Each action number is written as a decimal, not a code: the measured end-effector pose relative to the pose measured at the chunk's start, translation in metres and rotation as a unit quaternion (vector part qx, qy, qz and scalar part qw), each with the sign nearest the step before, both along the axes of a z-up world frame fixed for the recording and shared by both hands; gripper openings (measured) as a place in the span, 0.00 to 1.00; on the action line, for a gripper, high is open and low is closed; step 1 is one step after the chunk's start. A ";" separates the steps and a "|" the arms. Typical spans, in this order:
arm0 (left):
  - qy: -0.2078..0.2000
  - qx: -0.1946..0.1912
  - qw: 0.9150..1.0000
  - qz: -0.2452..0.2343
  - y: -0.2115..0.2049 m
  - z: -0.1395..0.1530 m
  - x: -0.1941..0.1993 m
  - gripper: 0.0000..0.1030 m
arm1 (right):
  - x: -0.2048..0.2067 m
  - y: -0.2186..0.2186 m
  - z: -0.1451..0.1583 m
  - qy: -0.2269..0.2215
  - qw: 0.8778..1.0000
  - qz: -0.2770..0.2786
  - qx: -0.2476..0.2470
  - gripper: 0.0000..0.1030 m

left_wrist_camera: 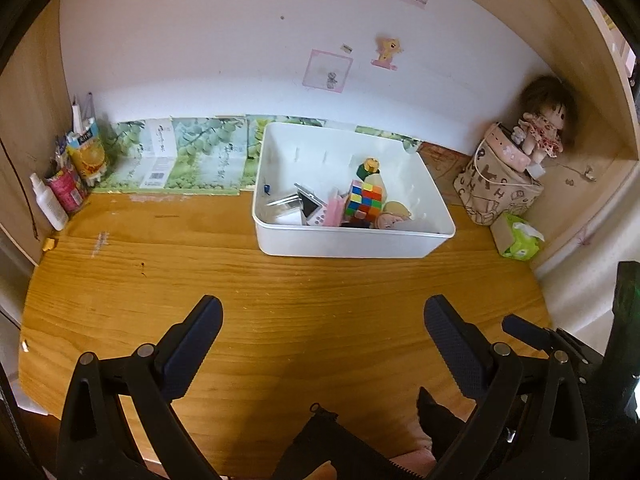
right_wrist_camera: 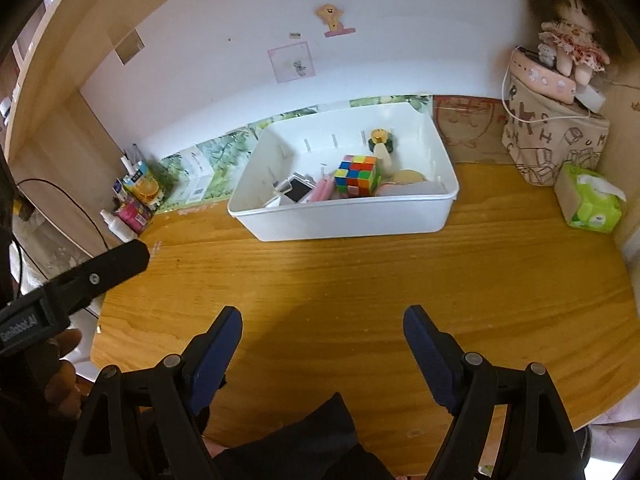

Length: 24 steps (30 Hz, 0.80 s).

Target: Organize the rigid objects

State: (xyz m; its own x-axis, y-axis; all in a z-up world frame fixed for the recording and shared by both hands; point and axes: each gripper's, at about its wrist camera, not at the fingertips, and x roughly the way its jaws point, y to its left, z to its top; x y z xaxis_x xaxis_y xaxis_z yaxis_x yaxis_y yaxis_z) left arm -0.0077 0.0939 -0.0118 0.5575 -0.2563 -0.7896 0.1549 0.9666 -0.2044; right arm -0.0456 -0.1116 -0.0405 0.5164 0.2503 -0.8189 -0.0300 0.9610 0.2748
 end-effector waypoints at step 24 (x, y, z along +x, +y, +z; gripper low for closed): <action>0.007 0.040 0.999 -0.002 -0.027 -0.005 -0.004 0.98 | -0.003 0.008 -0.003 0.028 0.999 0.022 -0.027 0.84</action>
